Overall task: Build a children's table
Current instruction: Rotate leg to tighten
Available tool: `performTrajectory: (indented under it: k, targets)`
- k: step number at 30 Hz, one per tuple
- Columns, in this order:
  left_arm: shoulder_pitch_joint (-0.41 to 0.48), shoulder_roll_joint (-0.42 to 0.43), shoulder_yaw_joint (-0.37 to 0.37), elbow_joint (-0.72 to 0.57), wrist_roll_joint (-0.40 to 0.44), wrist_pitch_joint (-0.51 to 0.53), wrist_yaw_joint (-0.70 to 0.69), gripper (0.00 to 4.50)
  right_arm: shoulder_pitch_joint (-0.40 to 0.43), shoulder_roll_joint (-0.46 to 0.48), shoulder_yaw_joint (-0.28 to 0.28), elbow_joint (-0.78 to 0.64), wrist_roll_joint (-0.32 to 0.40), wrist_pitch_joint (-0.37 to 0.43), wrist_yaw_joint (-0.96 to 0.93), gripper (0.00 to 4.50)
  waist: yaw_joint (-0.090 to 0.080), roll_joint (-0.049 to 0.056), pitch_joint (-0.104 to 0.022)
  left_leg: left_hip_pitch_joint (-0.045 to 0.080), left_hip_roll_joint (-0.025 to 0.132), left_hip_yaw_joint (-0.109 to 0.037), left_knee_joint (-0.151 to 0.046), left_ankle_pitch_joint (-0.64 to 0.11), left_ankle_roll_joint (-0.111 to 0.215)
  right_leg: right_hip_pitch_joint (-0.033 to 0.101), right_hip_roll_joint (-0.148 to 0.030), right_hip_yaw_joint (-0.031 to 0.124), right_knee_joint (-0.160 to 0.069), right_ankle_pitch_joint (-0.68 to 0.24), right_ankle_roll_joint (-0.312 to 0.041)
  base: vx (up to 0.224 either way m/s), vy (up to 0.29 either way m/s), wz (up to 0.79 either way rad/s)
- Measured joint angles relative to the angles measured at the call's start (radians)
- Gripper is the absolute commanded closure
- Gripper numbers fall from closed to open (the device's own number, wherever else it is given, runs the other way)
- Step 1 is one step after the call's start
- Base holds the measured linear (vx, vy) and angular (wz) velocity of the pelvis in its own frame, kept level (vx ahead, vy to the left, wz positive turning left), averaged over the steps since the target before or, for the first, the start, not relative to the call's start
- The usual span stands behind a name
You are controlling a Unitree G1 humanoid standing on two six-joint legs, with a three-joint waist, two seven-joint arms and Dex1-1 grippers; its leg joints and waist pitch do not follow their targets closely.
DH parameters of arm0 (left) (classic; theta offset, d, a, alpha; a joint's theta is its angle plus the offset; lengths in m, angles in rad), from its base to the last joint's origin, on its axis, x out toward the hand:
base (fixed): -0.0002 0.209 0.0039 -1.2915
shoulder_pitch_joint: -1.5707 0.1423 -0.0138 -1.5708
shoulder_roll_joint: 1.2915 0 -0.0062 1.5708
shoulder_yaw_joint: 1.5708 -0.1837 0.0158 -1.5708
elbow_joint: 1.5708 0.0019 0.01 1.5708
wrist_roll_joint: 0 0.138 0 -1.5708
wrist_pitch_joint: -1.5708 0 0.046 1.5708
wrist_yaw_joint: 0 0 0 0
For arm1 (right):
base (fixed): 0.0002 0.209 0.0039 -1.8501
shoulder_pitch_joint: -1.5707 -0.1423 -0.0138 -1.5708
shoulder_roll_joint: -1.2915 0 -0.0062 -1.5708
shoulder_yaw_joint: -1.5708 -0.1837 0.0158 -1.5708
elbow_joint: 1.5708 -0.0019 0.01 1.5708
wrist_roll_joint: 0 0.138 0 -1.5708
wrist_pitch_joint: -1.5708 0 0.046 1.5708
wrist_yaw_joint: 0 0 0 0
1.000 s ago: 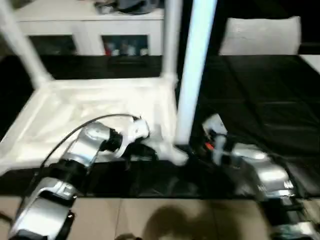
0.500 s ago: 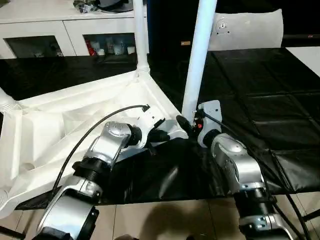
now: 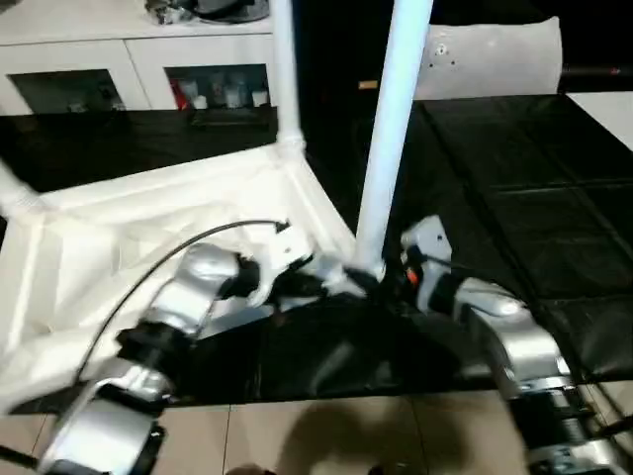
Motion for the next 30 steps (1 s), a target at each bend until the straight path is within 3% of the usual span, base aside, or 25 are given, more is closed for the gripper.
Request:
performTrajectory:
  k: [3,6,10,21,30]
  targets:
    - [0.0,0.019,-0.017,0.001,-0.003,-0.036,-0.073,4.5,-0.008,-0.039,0.029,0.005,0.016,-0.005,0.1,0.45,0.026,-0.001,0.0,-0.001,0.0,0.001,0.002,0.0,0.0,0.001,-0.001,0.0,0.0,0.0,0.0,0.0,0.0,0.0]
    - [-0.008,0.025,-0.031,0.017,-0.005,-0.071,-0.123,4.5,-0.013,-0.07,0.05,0.008,0.029,-0.009,0.192,0.45,0.039,-0.003,0.001,-0.001,-0.001,0.002,0.003,0.0,0.001,0.001,-0.002,0.001,0.0,0.0,-0.001,0.0,0.0,0.0]
    - [-0.015,0.046,-0.047,0.026,-0.009,-0.1,-0.167,4.5,-0.029,-0.101,0.062,0.017,0.053,-0.007,0.278,0.61,0.04,-0.004,0.001,0.0,0.0,0.002,0.004,0.0,0.001,0.001,-0.002,0.001,0.001,0.001,-0.001,0.0,0.0,0.0]
    - [-0.025,0.066,-0.072,0.042,-0.01,-0.155,-0.248,4.5,-0.06,-0.133,0.08,0.047,0.089,0.006,0.398,1.61,0.06,-0.006,0.001,0.0,0.0,0.002,0.004,0.0,0.001,0.001,-0.001,0.0,0.001,0.0,-0.001,0.0,0.0,0.0]
    - [-0.03,0.066,-0.072,0.061,-0.011,-0.173,-0.256,4.5,-0.06,-0.146,0.085,0.047,0.099,0.019,0.409,2.27,0.06,-0.006,0.001,0.0,0.0,0.002,0.004,0.0,0.001,0.001,-0.001,0.0,0.001,0.0,-0.001,0.0,0.0,0.0]
